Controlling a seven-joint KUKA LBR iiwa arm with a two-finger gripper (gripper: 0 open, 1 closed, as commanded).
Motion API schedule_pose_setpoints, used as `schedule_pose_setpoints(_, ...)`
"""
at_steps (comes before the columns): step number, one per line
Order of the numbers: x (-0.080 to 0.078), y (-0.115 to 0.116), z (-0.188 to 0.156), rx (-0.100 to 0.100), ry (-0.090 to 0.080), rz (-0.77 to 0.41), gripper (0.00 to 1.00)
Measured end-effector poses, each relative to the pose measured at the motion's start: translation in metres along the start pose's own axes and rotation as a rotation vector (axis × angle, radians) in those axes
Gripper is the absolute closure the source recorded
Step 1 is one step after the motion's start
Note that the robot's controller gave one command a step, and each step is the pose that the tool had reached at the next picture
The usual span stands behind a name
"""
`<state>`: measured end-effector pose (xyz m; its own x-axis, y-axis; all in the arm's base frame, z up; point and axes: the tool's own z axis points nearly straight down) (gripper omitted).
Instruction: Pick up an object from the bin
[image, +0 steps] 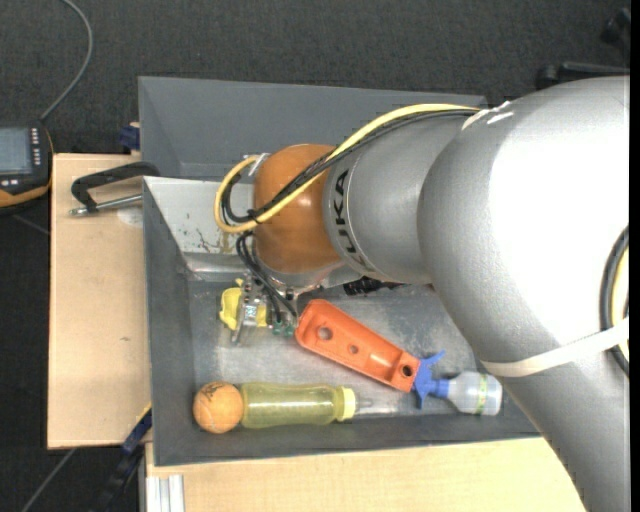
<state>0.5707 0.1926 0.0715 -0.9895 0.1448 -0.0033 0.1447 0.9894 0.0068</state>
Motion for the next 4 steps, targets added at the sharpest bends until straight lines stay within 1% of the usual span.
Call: schedule_pose_setpoints(4, 0.0001, 0.0001, 0.0000, 0.000, 0.000, 0.000, 1.00)
